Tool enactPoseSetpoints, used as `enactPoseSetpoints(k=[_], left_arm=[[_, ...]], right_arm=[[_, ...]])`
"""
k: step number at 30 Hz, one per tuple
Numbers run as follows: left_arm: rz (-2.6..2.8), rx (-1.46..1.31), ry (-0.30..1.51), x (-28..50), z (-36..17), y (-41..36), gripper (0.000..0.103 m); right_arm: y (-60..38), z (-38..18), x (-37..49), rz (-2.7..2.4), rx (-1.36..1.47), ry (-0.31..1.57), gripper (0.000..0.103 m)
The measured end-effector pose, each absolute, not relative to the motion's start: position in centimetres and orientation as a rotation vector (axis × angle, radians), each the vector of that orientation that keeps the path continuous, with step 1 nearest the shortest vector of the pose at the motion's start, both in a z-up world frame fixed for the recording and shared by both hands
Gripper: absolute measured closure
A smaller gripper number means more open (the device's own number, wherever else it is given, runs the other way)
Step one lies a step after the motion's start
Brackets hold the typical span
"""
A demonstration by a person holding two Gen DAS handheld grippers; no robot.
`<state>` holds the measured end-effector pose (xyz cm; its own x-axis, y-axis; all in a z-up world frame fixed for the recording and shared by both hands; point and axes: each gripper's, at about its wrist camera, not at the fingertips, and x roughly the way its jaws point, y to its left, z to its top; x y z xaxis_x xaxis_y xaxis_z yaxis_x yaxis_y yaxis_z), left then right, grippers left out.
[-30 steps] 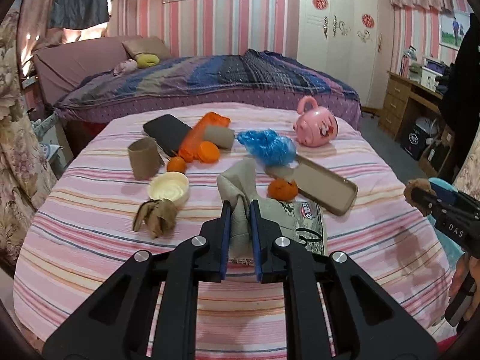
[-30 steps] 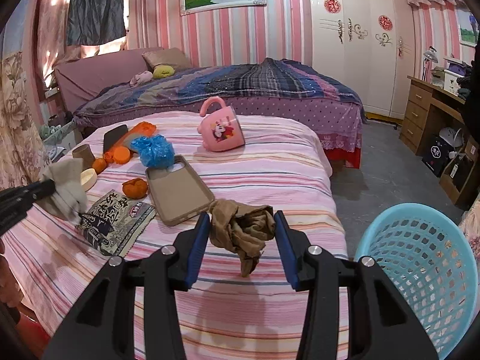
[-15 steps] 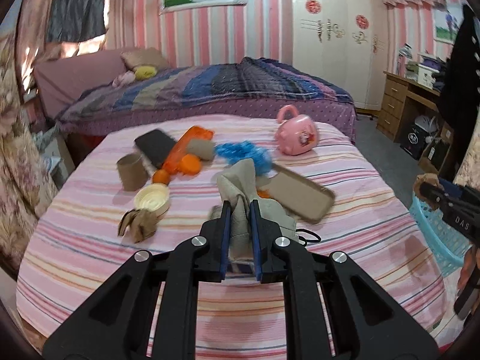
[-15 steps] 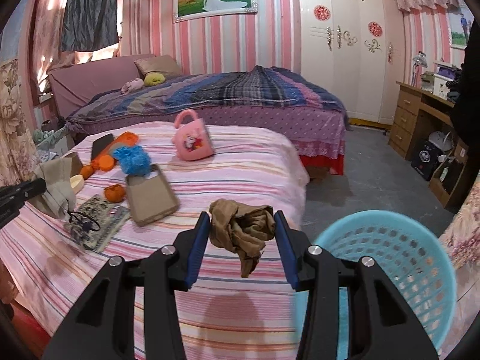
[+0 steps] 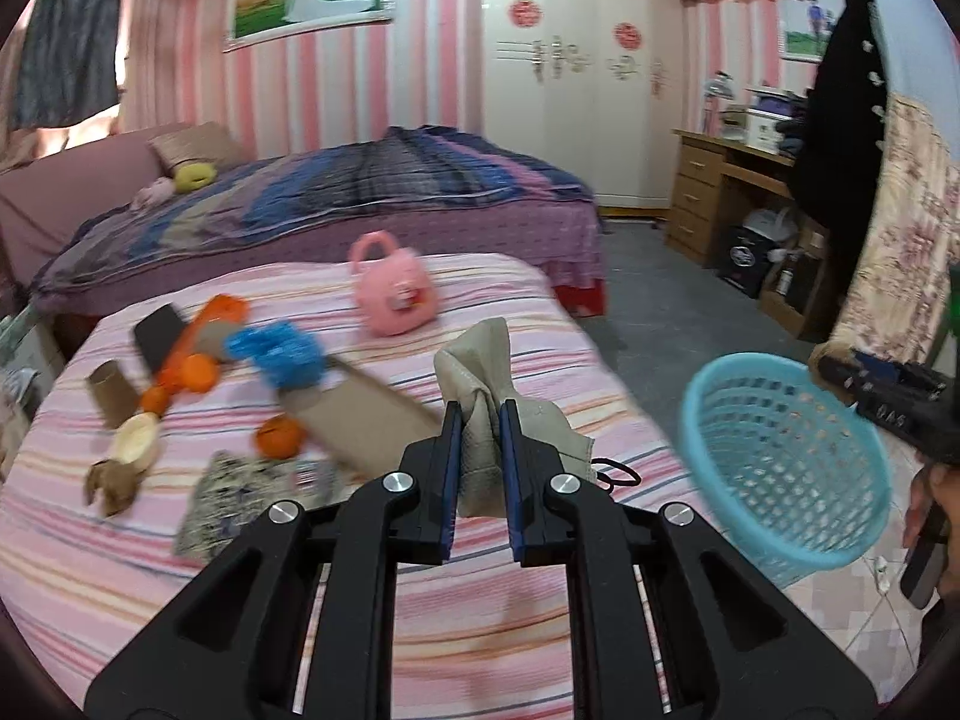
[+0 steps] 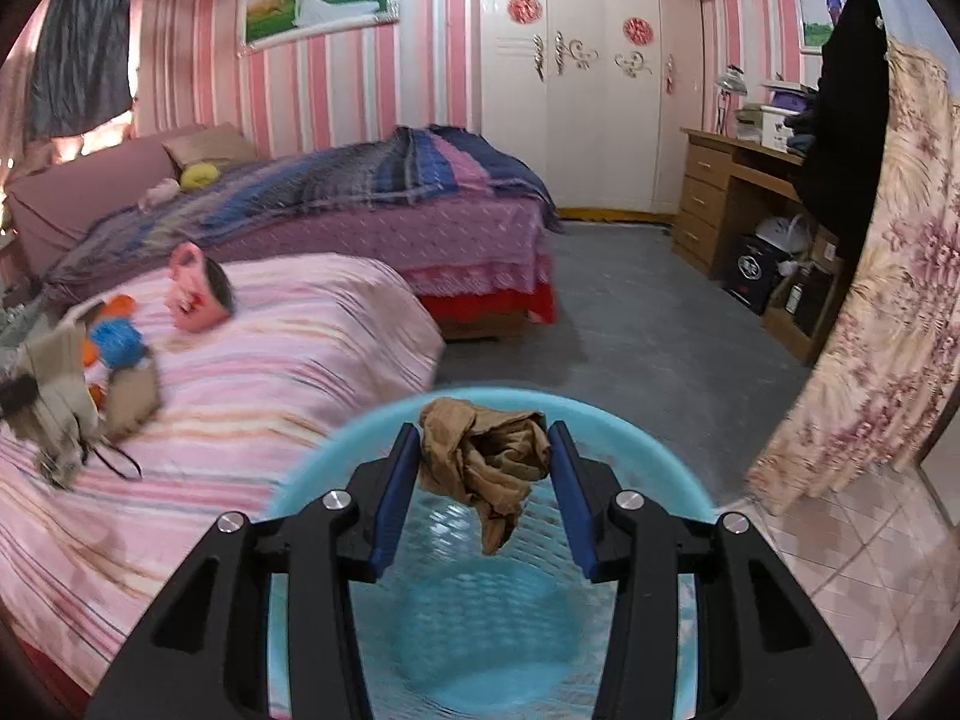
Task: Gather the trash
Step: 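Carry both held cloths over the blue laundry basket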
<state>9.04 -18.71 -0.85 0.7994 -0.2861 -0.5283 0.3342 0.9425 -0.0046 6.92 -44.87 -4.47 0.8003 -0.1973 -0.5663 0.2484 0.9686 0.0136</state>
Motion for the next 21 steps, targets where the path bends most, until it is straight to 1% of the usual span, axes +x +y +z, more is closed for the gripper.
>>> enactPoseSetpoints(k=[8, 12, 19, 21], left_arm=[[-0.445, 0.078, 0.574, 9.2, -1.2, -25.1, 0.092], [-0.505, 0.058, 0.581, 9.2, -1.7, -28.6, 0.092], [-0.547, 0.113, 0.589, 9.5, -3.4, -34.6, 0.091], [-0.554, 0.134, 0.601, 10.0, -4.2, -35.7, 0.089]], right_arm=[[-49.3, -6.2, 6.0, -0.262, 0.061, 0.648, 0.059], [-50.0, -6.1, 5.2, -0.303, 0.085, 0.624, 0.059], [-50.9, -6.2, 4.5, -0.329, 0.128, 0.591, 0.059], [-51.0, -6.3, 4.5, -0.332, 0.133, 0.596, 0.059]])
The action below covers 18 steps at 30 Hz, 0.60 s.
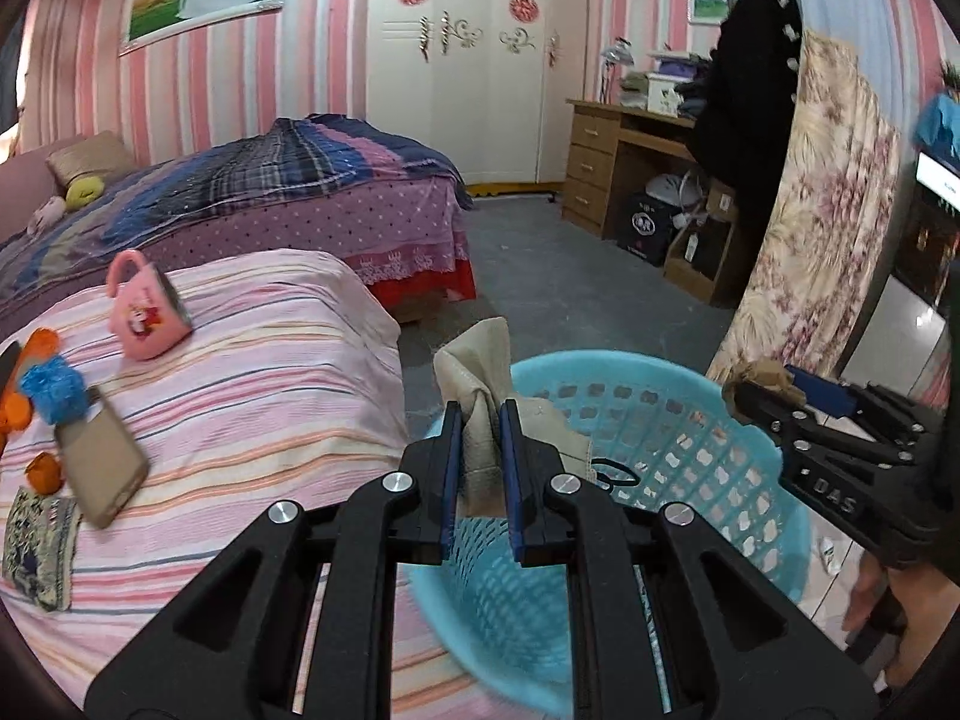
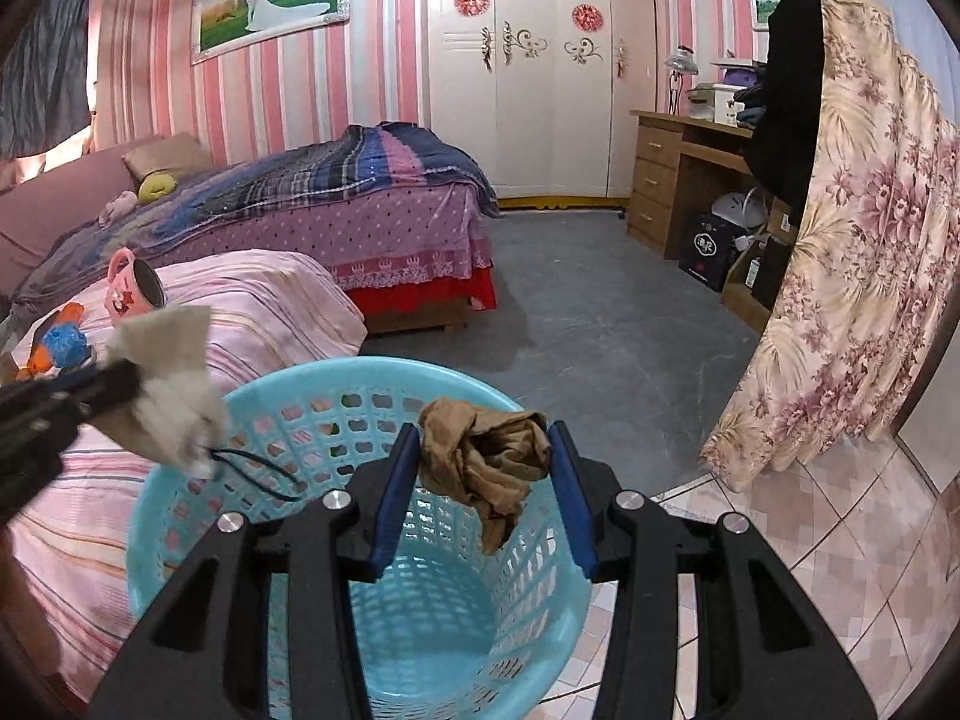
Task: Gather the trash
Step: 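Carry both held cloths over the blue laundry basket, then open both grippers to drop the cloths into the blue basket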
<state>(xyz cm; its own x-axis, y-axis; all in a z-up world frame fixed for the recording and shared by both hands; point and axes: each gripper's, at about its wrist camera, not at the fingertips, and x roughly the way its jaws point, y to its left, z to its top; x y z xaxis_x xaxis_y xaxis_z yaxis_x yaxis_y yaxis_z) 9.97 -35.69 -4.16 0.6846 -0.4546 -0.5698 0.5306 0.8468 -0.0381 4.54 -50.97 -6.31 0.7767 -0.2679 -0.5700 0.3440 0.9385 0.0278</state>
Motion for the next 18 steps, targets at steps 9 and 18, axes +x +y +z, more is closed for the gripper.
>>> enactPoseSetpoints(k=[9, 18], left_arm=[[-0.472, 0.122, 0.618, 12.1, -5.4, -32.9, 0.016], [-0.385, 0.070, 0.605, 12.9, -4.3, -27.3, 0.008]], right_arm=[[-51.0, -6.6, 4.7, -0.330, 0.144, 0.600, 0.059], [-49.1, -6.5, 6.0, -0.352, 0.148, 0.590, 0.021]])
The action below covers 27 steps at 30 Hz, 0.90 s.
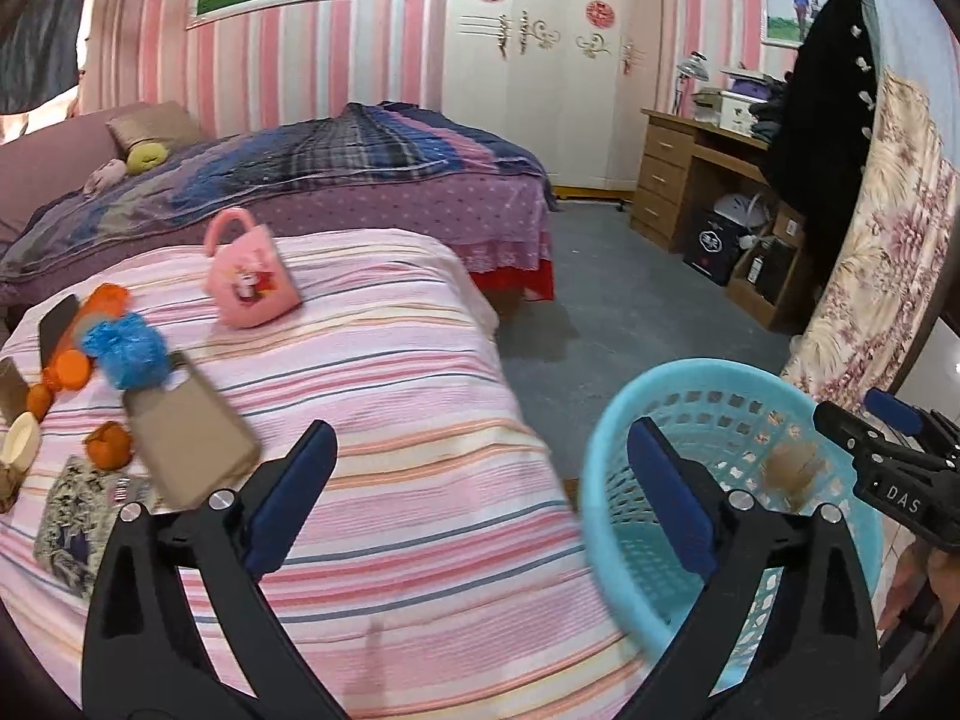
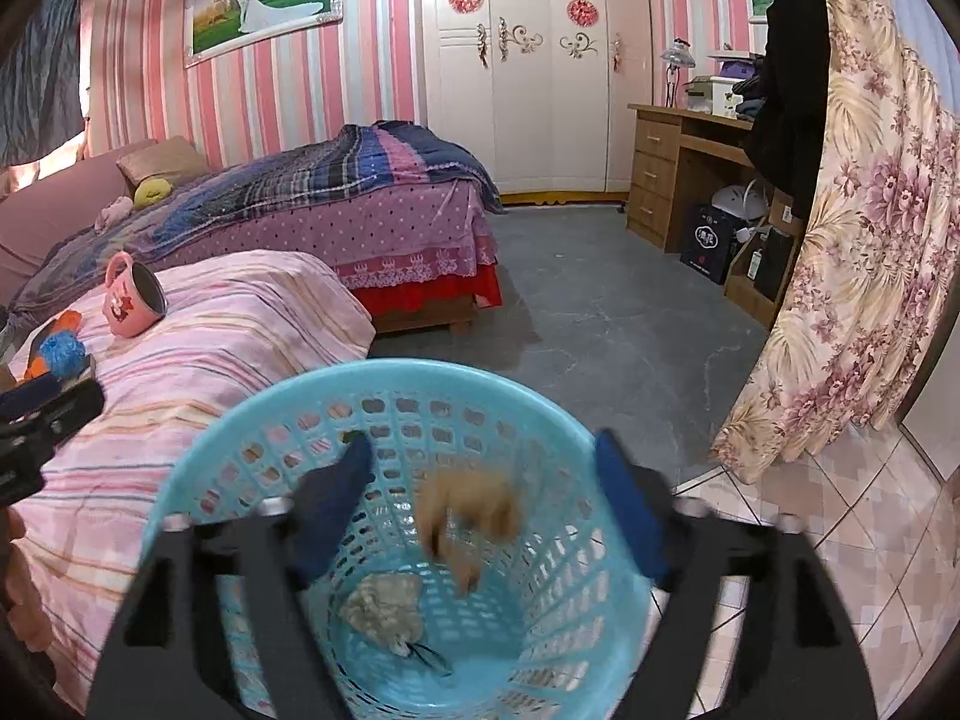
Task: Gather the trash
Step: 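Open both grippers to drop the cloths into the blue basket, then grasp the brown glove beside the white bowl with the left gripper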
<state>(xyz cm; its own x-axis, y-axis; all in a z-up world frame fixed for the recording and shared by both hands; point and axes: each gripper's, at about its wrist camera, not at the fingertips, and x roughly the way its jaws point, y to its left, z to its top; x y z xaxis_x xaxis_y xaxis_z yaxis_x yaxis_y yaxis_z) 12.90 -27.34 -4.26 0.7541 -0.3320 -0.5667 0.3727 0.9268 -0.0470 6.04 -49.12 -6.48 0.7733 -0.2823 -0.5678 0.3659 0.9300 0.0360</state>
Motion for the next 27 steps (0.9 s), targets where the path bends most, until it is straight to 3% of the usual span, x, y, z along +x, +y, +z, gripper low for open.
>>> enactPoseSetpoints(k=[7, 27], left_arm=[[-0.322, 0.092, 0.570, 12.1, -3.0, -22.5, 0.006], [-0.055, 0.107, 0.536, 14.2, -1.7, -3.4, 0.005]], right_arm=[[-46.7, -5.9, 7.2, -0.383, 0.121, 0.590, 0.010], [-32.7, -3.9, 12.6, -0.238, 0.095, 0.550, 0.008]])
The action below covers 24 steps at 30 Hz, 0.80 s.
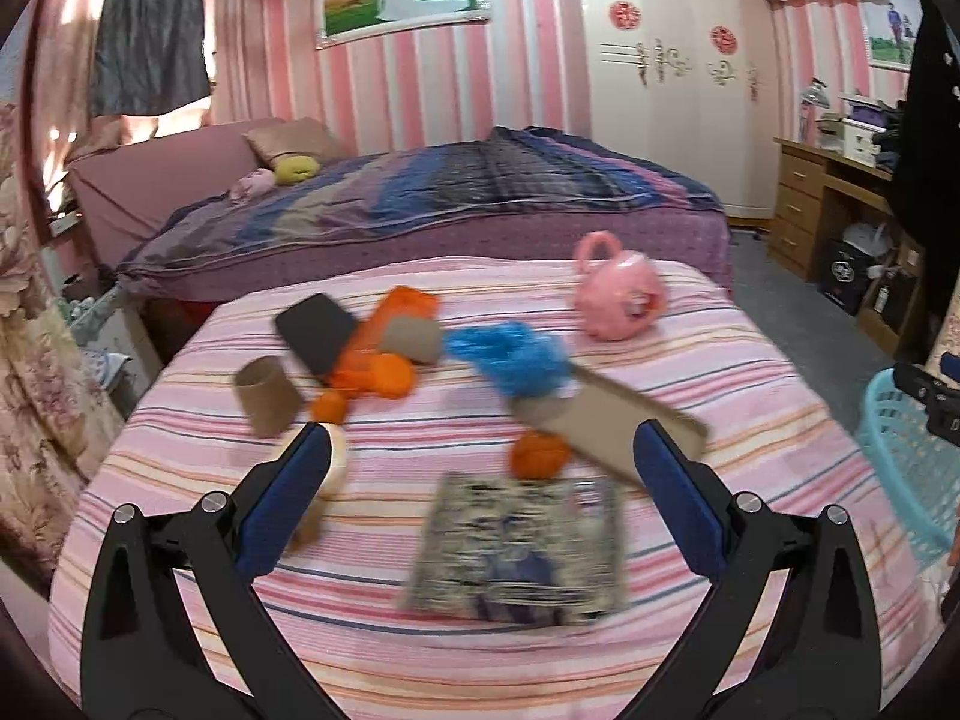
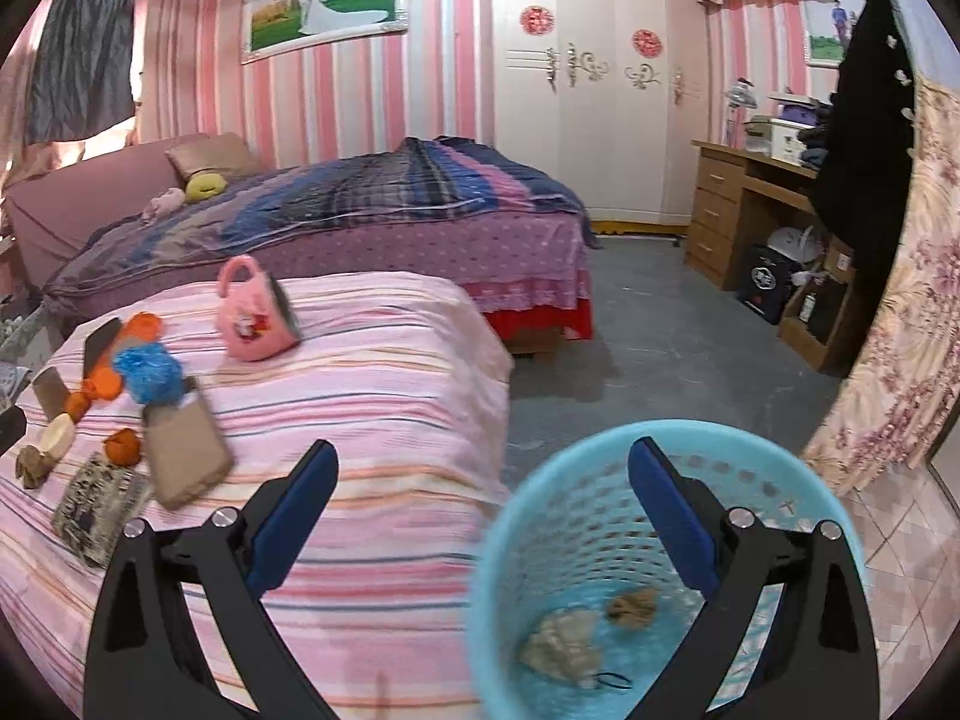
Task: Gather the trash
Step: 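Grasp the brown glove beside the white bowl with the left gripper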
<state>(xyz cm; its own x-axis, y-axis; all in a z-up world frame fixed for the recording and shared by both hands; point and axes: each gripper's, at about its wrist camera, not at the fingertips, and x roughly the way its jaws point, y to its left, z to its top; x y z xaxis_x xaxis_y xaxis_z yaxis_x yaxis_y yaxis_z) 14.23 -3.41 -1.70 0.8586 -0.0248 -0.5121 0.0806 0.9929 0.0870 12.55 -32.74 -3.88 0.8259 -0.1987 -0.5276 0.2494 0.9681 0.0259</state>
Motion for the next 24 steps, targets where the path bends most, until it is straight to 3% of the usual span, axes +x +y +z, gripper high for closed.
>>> enactPoseSetpoints(k=[15, 24], left_arm=[[0.080, -0.022, 0.682, 18.1, -6.8, 7.7, 0.005], [0.059, -0.039, 0.776, 20.1, -8.8, 8.5, 0.006]], right_arm=[[-25.6, -5.4, 16.1, -0.152, 0.055, 0.596, 0.008], [-23.5, -6.1, 17.6, -0.117, 0.031, 0.619, 0.008]])
